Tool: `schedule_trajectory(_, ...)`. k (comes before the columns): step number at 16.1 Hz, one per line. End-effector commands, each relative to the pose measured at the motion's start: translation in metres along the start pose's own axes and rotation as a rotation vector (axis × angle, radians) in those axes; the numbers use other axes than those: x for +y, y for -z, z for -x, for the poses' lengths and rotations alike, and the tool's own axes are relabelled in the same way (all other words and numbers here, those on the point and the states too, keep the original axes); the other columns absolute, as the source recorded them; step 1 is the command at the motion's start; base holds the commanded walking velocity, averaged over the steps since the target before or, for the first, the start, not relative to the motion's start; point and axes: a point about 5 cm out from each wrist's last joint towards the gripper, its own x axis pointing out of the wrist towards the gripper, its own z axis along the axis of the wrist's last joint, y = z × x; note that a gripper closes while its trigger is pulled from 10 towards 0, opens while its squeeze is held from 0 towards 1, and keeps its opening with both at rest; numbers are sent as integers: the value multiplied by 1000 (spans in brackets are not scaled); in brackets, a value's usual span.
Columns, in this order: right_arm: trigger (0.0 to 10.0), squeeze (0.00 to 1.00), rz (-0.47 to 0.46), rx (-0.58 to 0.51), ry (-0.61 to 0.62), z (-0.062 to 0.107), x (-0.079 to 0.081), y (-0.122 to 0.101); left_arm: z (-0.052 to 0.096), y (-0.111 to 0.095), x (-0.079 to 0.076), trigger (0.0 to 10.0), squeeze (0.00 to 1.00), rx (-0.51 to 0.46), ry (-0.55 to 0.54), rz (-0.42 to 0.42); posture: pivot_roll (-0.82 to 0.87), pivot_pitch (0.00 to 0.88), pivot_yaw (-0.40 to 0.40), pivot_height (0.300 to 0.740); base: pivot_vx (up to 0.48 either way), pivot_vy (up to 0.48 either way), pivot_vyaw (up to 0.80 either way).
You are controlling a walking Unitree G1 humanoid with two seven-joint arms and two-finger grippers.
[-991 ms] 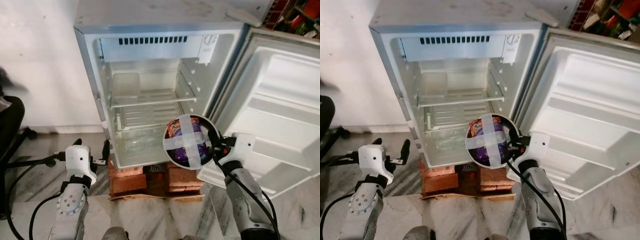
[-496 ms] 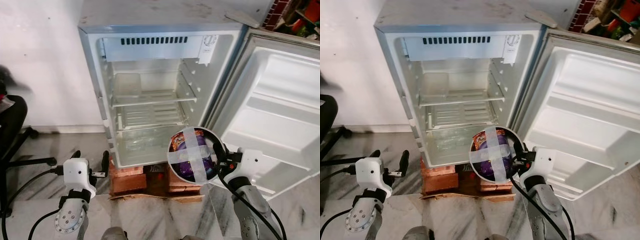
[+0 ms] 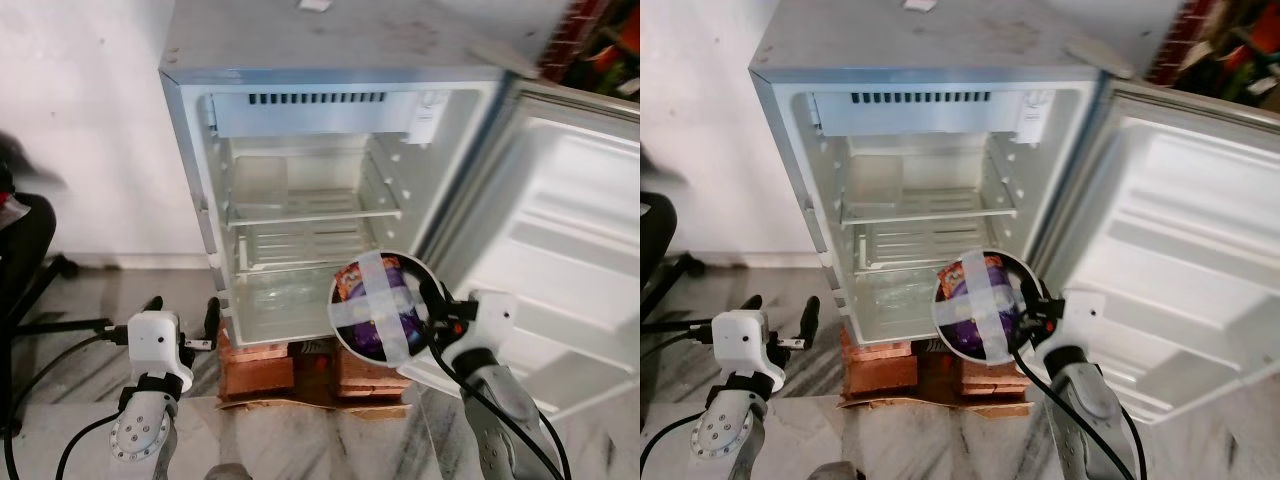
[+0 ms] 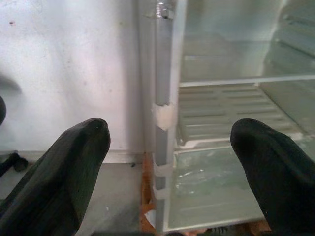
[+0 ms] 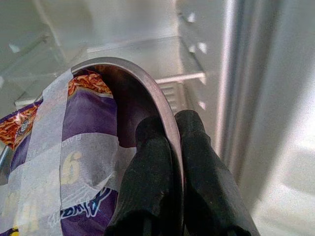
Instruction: Restocking fridge
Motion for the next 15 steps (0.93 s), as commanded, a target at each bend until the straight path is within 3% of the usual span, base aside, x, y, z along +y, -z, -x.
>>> schedule_trajectory(1, 10000, 0, 12, -43, -11, -2, 0, -10, -2, 0, -3, 10000, 0, 3, 15, 2, 105, 55, -66, 740, 382, 0, 0)
schedule_trajectory(8, 10000, 0, 11, -41, -14, -5, 0, -11, -4, 0, -4, 10000, 0, 7, 14, -4, 105, 57, -65, 740, 333, 0, 0)
schedule_trajectory(11, 10000, 0, 10, -40, -40, -7, 1, -10, -4, 1, -5, 10000, 0, 15, 2, -1, 107, 58, -65, 740, 0, 0, 0)
schedule_trajectory(15, 10000, 0, 6, -38, -68, -8, 3, -10, -4, 3, -4, 10000, 0, 22, -15, -2, 112, 55, -69, 740, 0, 0, 761)
